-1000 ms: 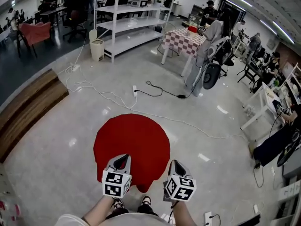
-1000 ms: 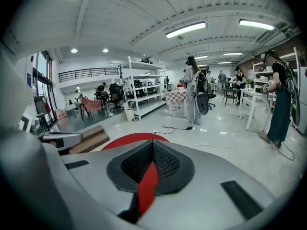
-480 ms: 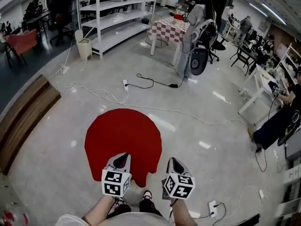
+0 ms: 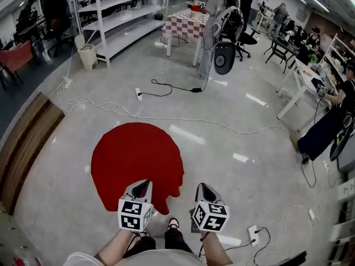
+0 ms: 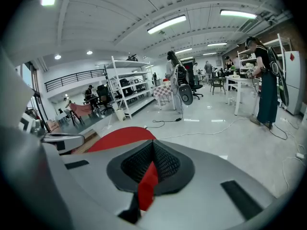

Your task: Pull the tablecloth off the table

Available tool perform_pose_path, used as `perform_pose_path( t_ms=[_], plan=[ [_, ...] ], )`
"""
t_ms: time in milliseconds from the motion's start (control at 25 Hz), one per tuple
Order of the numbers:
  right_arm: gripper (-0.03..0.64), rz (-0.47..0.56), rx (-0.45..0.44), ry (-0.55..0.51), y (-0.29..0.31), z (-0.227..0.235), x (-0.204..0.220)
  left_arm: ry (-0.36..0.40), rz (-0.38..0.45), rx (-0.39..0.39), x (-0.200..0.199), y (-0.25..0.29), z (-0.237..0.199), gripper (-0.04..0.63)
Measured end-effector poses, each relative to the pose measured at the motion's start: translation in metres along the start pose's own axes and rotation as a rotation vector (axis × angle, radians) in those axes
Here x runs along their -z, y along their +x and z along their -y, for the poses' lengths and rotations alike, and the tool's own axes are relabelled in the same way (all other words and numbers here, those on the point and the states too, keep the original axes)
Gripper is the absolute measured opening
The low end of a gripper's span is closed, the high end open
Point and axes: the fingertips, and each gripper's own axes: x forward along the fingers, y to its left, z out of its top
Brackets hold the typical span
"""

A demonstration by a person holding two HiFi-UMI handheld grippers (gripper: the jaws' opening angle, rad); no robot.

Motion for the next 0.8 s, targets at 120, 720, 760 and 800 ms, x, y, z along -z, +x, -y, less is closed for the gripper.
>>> perform_pose_path(
  t_ms=[120, 720, 760, 800],
  plan=[
    [0.025, -0.011, -0.004, 0.004, 0.003, 0.003, 0.003, 0.006, -0.013, -0.001, 0.002, 0.005, 0.000, 0.018],
    [0.025, -0.131, -0.063, -0.027, 0.036, 0.024, 0.046, -0.055, -0.117, -0.063, 0.052, 0.033, -0.001, 0.018],
    [0.025, -0.140, -0.068, -0.030, 0.039, 0.023, 0.051, -0.061, -0.122, -0.072, 0.056, 0.034, -0.004, 0.018],
    [0.025, -0.149, -0.074, -0.033, 0.041, 0.023, 0.055, -0.068, -0.128, -0.083, 0.061, 0.035, -0.007, 0.018]
  ],
)
